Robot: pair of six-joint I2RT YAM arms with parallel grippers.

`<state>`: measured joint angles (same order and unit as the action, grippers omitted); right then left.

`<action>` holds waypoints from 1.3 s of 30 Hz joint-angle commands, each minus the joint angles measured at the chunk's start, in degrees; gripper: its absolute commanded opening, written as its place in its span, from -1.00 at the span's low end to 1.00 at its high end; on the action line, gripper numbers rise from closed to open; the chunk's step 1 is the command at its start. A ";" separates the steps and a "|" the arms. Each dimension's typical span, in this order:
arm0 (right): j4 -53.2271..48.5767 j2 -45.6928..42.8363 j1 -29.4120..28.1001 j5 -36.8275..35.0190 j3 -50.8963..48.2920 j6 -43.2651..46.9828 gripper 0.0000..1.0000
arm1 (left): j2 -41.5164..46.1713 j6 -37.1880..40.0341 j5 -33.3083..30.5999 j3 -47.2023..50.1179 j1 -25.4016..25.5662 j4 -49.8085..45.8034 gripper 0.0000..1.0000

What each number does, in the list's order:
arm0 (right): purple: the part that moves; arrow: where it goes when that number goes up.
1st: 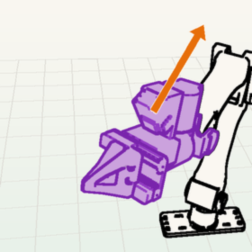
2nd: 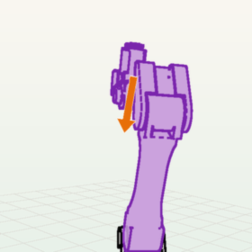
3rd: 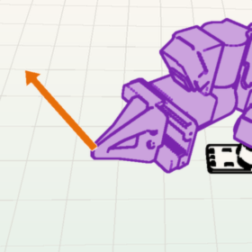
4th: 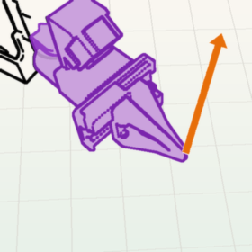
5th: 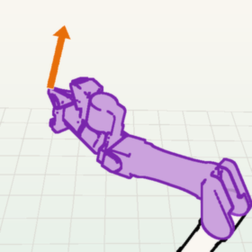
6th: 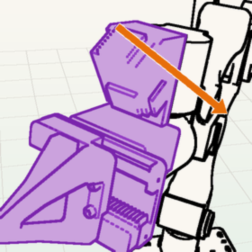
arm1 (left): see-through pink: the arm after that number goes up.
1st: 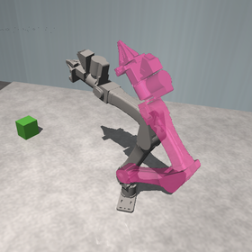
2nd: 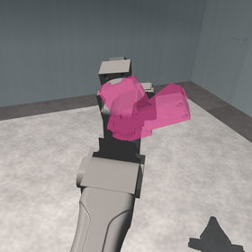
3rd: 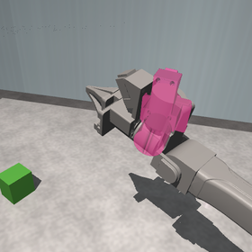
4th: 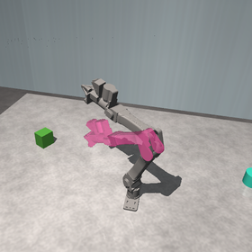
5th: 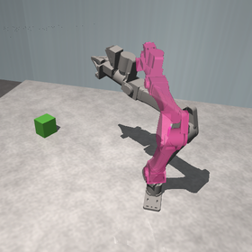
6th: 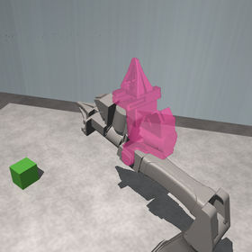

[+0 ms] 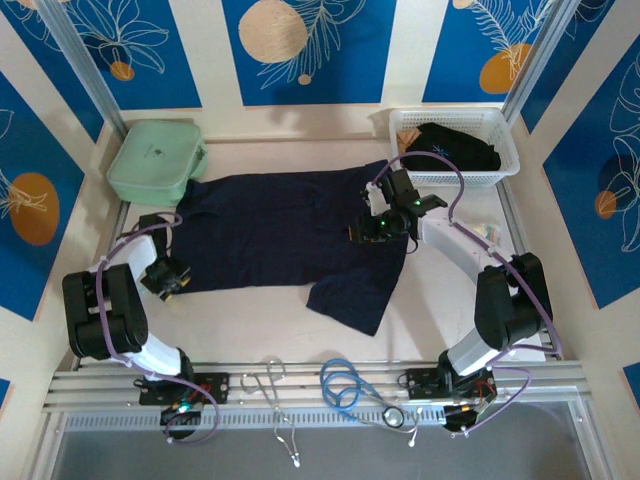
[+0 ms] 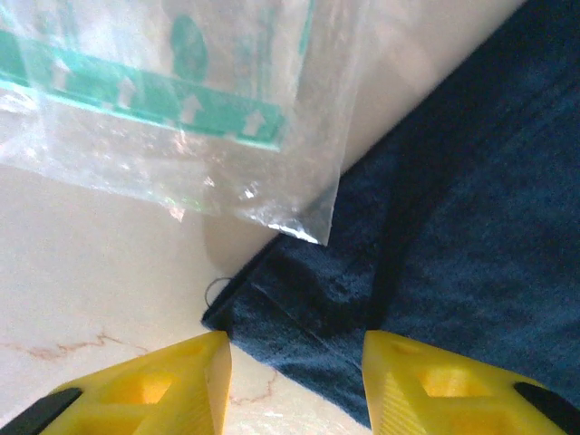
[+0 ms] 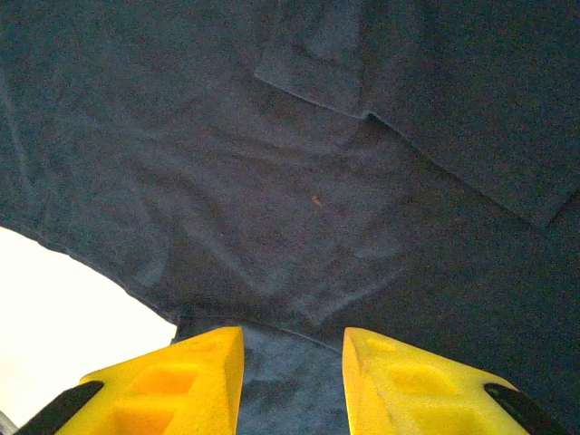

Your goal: Fold and stack the t-shirts

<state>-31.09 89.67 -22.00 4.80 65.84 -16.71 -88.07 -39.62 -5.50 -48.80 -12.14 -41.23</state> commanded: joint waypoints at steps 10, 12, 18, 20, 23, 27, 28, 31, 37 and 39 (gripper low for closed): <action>0.42 -1.30 0.03 1.97 -0.54 0.82 -0.31 | -1.77 -0.73 -5.10 -1.74 -0.64 -0.62 -0.12; 0.42 -1.13 0.03 1.98 -0.59 0.72 -0.31 | -3.00 -0.75 -4.08 -1.66 -0.59 0.54 -0.12; -0.11 -0.81 0.11 1.62 -0.37 0.80 -0.31 | -5.59 -0.74 -0.98 -0.27 -0.52 4.13 -0.22; -0.42 -0.72 0.20 1.43 -0.19 0.89 -0.31 | -5.96 -0.55 -0.35 0.08 -0.52 4.88 -0.26; -0.90 -0.90 0.45 1.12 -0.10 0.90 -0.31 | -6.64 0.06 -0.30 0.02 -0.54 5.35 -0.36; -1.42 -1.36 0.89 0.92 -0.10 0.98 -0.31 | -7.72 0.60 0.58 -0.33 -0.56 6.06 -0.54; -1.55 -1.49 0.98 0.70 -0.10 1.00 -0.31 | -7.94 0.74 1.01 -0.42 -0.53 6.29 -0.60; -2.28 -2.06 1.34 0.33 0.47 1.45 -0.36 | -8.34 1.16 2.49 -0.92 -0.45 6.94 -0.79; -0.51 -10.08 0.88 1.40 0.34 4.43 -0.38 | -7.60 3.18 5.42 -3.26 0.12 6.22 -1.00; 2.75 -15.54 0.44 2.67 -1.40 4.92 -0.37 | -6.71 4.19 6.14 -4.08 0.35 5.62 -1.00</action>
<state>-31.62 81.47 -21.04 5.02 65.39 -13.91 -93.25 -37.36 -3.40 -52.27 -12.10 -37.26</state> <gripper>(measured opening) 0.314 0.066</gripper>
